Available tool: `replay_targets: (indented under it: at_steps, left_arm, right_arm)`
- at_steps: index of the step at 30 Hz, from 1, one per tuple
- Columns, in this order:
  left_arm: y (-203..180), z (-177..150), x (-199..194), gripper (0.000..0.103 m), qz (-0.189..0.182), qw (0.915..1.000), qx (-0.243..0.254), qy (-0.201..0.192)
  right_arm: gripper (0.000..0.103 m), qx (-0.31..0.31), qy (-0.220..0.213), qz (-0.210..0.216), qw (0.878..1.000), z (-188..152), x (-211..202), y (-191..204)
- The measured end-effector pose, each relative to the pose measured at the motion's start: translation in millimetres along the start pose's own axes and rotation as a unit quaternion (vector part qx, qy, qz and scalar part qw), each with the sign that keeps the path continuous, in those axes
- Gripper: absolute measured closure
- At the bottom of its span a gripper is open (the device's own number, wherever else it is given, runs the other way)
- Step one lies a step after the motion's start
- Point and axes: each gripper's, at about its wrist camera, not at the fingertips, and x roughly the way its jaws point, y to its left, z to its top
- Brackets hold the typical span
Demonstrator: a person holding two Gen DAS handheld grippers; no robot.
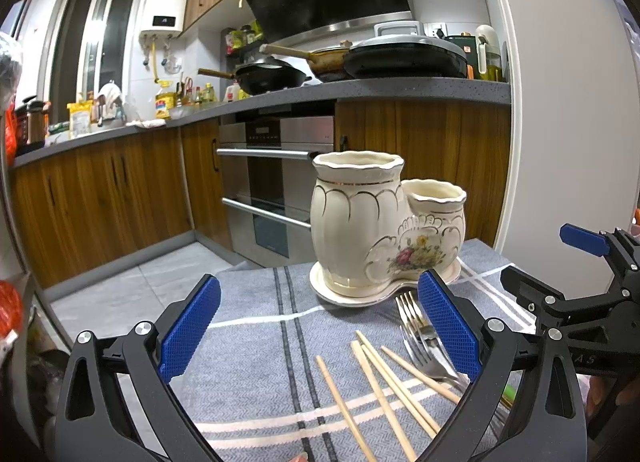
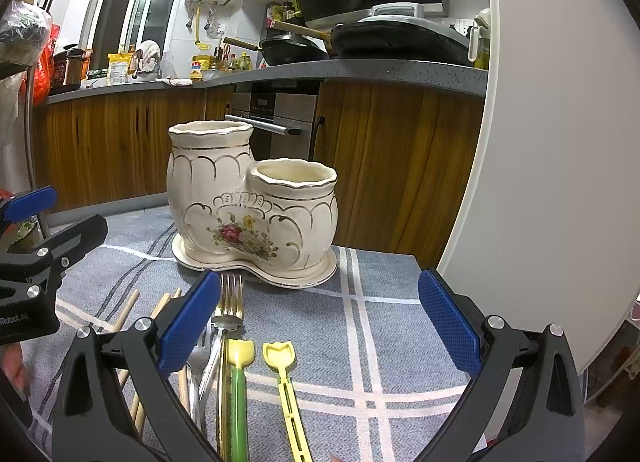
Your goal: Organize utensils
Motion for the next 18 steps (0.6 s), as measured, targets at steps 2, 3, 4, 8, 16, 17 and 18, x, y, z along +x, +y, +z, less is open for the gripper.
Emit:
replay_targets:
  at_steps: [2,3,4,8,16,17,18]
  left_arm:
    - [-0.1,0.1,0.2,0.005,0.0,1.0,0.0,0.0]
    - [-0.1,0.1,0.1,0.005,0.0,1.0,0.0,0.0]
    - [-0.1,0.1,-0.1,0.005,-0.001,1.0,0.0,-0.001]
    - [1.0,-1.0,-0.7,0.005,-0.003,1.0,-0.002,-0.002]
    - [1.2,-3.0,-0.7,0.005,0.002,1.0,0.0,0.002]
    - [1.4,-3.4,-0.6,0.005,0.002,1.0,-0.001,0.002]
    - [1.5,-3.6,-0.5,0.005,0.002,1.0,-0.001,0.002]
  right_arm:
    - [0.005,0.002,0.001,0.0,1.0,0.2,0.7,-0.8]
    - [0.005,0.003,0.001,0.0,1.0,0.1,0.4,-0.8]
    - [0.005,0.003,0.002,0.0,1.0,0.4,0.7,-1.1]
    - [0.005,0.002,0.001,-0.001,1.0,0.5,0.8,-1.2]
    - [0.005,0.002,0.001,0.0,1.0,0.2,1.8,-1.0]
    - [0.005,0.002,0.001,0.0,1.0,0.3,2.0,-1.1]
    - [0.005,0.002,0.001,0.0,1.0,0.3,2.2,-1.1]
